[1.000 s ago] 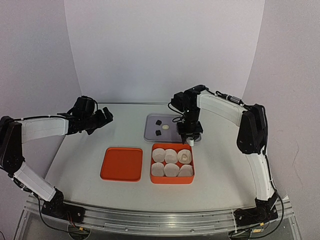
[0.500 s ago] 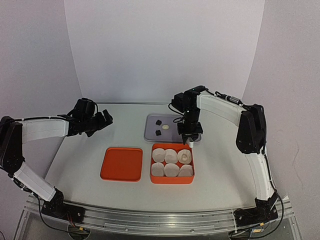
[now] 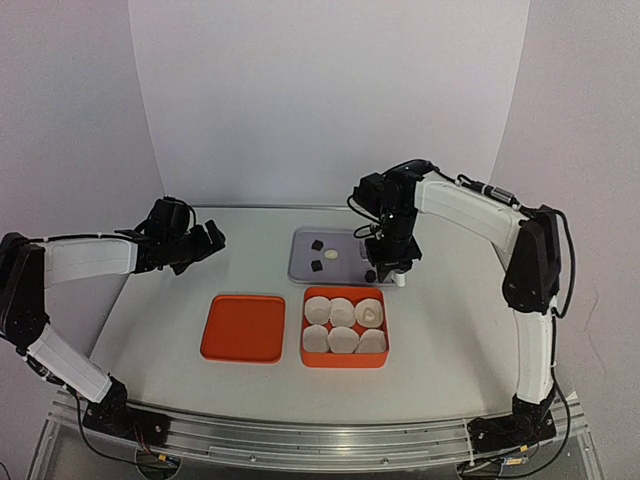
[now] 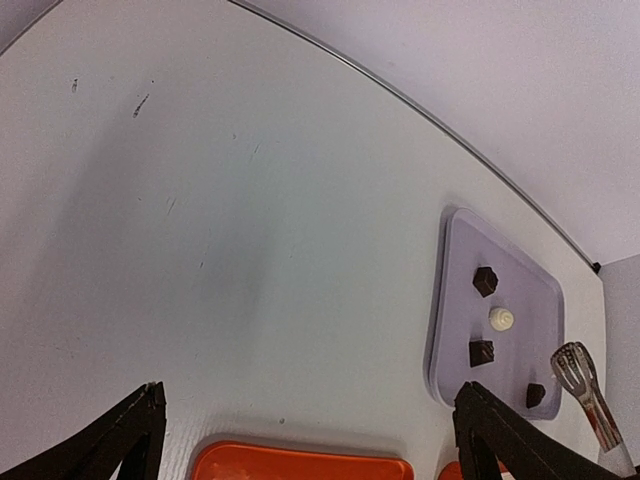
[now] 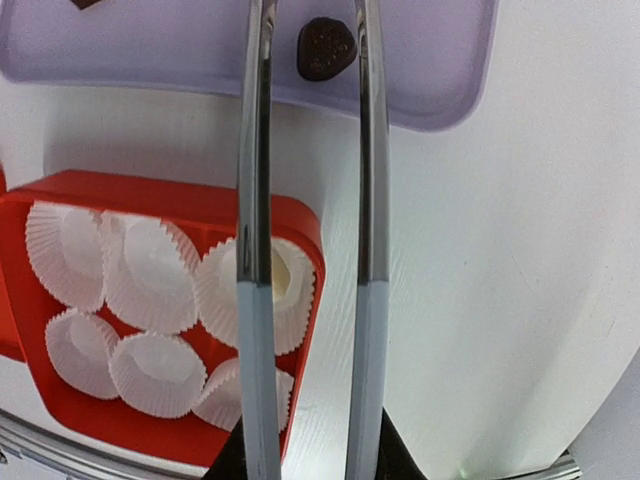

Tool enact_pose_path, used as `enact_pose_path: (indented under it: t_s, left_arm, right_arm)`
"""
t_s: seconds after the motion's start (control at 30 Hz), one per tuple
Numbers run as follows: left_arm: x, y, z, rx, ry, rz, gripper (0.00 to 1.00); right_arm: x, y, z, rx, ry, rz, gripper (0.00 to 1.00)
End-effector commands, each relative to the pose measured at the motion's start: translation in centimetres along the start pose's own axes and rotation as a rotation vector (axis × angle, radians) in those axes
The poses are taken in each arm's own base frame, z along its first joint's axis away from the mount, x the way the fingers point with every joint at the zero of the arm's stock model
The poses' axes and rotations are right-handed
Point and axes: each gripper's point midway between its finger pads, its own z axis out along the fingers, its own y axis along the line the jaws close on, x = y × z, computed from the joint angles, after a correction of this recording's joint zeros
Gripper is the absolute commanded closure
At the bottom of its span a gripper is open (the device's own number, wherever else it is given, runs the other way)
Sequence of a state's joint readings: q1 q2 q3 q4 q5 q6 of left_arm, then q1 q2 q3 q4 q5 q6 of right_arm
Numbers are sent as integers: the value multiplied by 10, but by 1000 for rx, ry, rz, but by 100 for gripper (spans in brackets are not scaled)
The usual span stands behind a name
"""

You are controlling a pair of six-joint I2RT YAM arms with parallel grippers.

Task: Pack the chocolate

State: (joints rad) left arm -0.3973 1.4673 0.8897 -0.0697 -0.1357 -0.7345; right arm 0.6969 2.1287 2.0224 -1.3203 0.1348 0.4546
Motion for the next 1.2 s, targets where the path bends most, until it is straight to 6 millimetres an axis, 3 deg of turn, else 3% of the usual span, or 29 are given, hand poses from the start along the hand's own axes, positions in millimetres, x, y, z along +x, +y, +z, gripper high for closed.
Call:
enact_pose_path:
  t_s: [0.0, 0.27, 0.6, 0.97, 1.17]
  left_arm:
    - [-14, -3, -10, 9, -47, -19, 0]
    - [-13, -4, -10, 15, -44, -22, 0]
    - [-15, 0, -15, 3, -56, -24, 0]
    - [-13, 4, -20, 3, -62, -29, 0]
    - [-12, 4, -22, 7, -63, -32, 0]
  right_arm:
    - [22, 15, -48, -75, -102, -104, 97]
    - [69, 47, -66, -197, -63, -205, 99]
    - [133, 65, -53, -258, 92, -253, 99]
    - [137, 50, -38, -148, 78, -210, 99]
    - [137, 52, -30, -137, 97, -206, 99]
